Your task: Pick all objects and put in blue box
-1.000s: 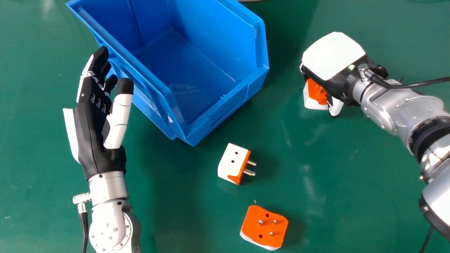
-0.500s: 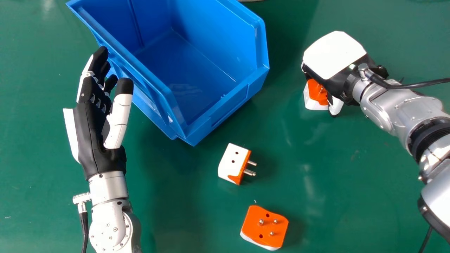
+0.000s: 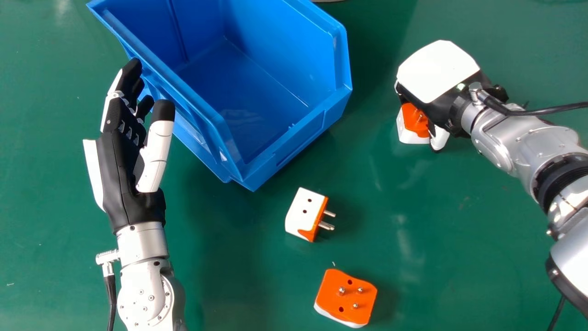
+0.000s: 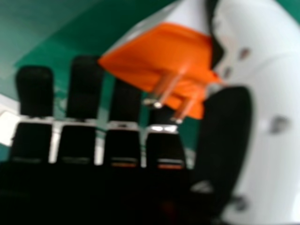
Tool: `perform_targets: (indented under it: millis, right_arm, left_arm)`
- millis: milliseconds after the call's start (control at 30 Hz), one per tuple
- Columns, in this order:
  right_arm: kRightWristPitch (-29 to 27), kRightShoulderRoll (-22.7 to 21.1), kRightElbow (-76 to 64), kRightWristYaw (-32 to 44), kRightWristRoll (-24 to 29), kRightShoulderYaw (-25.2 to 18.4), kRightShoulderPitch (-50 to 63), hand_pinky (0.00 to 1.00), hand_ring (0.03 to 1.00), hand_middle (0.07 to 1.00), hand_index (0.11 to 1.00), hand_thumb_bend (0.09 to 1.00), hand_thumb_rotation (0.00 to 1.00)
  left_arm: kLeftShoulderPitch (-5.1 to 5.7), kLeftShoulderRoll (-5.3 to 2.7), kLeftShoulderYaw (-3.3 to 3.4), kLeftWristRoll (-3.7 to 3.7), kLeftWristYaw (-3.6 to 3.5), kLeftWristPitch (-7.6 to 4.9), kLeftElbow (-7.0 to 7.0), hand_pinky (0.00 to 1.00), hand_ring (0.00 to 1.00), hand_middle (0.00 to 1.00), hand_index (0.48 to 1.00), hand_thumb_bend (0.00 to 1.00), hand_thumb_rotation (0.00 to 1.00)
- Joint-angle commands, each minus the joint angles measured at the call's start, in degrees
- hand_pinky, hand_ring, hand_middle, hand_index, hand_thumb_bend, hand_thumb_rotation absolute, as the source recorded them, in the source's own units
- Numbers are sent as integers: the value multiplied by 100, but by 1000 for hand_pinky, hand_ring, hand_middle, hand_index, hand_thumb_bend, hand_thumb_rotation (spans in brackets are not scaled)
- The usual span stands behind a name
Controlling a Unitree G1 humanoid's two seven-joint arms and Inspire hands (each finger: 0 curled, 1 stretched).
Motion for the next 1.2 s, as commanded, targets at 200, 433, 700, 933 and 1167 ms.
perform_targets:
  millis: [200, 433, 700, 933, 1167]
  right_arm:
    - [45, -92, -6, -57, 84, -142, -65, 302, 428, 542, 535, 491, 0]
    - [94, -91, -6, 61, 176, -244, -114, 306, 430, 544, 526, 491, 0]
    - [31, -124, -40, 46, 207, -343, -123, 309, 437, 550, 517, 491, 0]
    - [-32, -176, -59, -126, 295, -465, -123, 309, 439, 553, 516, 491, 0]
    - [-46, -209, -119, 90, 615, -772, -199, 307, 442, 557, 516, 490, 0]
  left_arm:
    - [-116, 6, -62, 69, 6, -55, -44, 887, 917, 907, 830, 850, 666]
    - [-136, -9, -69, 40, -10, -45, -51, 885, 918, 908, 831, 851, 667]
    - [-117, 11, -91, 105, 31, -15, -61, 888, 920, 909, 831, 850, 662]
    - [-109, 2, -85, 51, -19, -36, -60, 887, 920, 909, 832, 849, 663]
    - [-121, 28, -81, 74, 3, -42, -12, 888, 921, 910, 830, 848, 657]
